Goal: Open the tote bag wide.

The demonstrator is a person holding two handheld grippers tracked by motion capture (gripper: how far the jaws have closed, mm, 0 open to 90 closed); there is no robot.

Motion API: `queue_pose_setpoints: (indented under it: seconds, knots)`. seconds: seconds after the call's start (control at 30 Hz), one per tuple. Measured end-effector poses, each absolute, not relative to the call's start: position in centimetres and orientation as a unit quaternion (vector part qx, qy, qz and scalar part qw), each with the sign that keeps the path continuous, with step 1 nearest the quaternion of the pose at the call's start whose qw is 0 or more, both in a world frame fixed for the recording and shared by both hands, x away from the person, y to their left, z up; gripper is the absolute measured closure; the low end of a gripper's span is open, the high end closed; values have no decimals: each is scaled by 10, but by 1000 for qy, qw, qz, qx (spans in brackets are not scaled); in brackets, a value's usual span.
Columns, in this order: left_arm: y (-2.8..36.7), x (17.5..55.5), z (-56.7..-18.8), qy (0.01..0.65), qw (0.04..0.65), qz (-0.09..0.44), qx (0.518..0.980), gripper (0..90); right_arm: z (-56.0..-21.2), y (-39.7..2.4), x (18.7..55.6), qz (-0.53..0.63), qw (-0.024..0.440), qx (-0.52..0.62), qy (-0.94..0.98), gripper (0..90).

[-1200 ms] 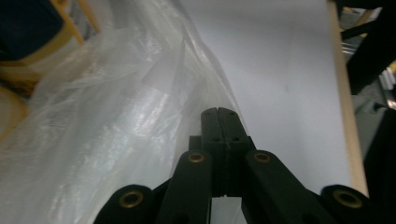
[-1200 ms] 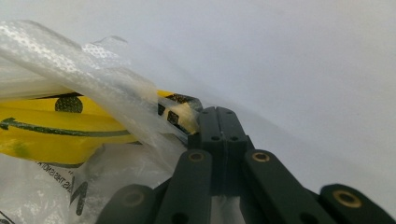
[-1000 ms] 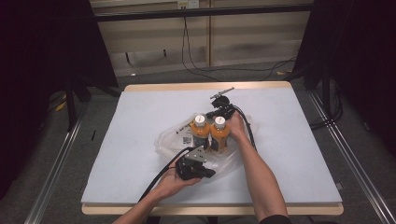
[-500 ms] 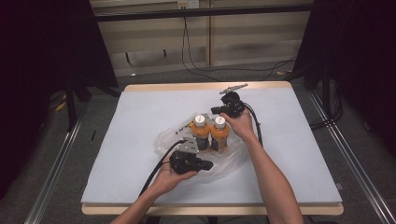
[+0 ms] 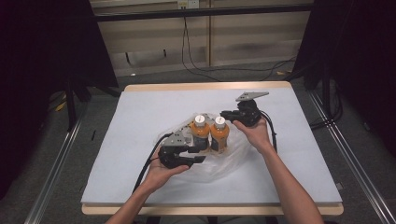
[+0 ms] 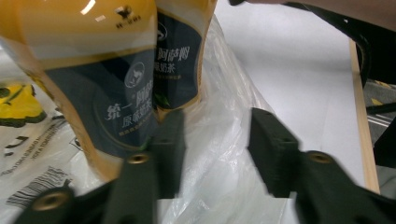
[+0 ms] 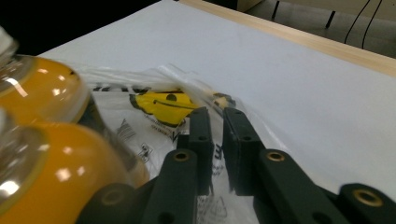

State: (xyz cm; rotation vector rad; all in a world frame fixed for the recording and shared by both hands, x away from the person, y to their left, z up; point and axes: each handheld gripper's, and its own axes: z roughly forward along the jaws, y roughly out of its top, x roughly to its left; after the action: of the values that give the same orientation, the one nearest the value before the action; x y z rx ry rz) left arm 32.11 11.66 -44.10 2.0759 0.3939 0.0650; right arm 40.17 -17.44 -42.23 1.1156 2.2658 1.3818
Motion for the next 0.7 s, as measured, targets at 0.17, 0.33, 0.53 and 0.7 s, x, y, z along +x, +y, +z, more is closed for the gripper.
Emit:
queue_pose_setpoints:
  seconds: [0.17, 0.33, 0.53, 0.7]
  knots:
    - [124, 320, -433, 176, 493, 53, 851, 330, -417, -188, 379, 496, 132, 381, 769, 635]
    - [137, 319, -427, 188, 500, 63, 843, 177, -409, -205, 356, 492, 150, 384, 766, 466]
    - [159, 317, -423, 209, 489, 74, 844, 95, -403, -223, 329, 491, 168, 394, 759, 312]
    - [177, 313, -423, 226, 483, 76, 843, 78, -401, -235, 306, 499, 173, 405, 747, 226]
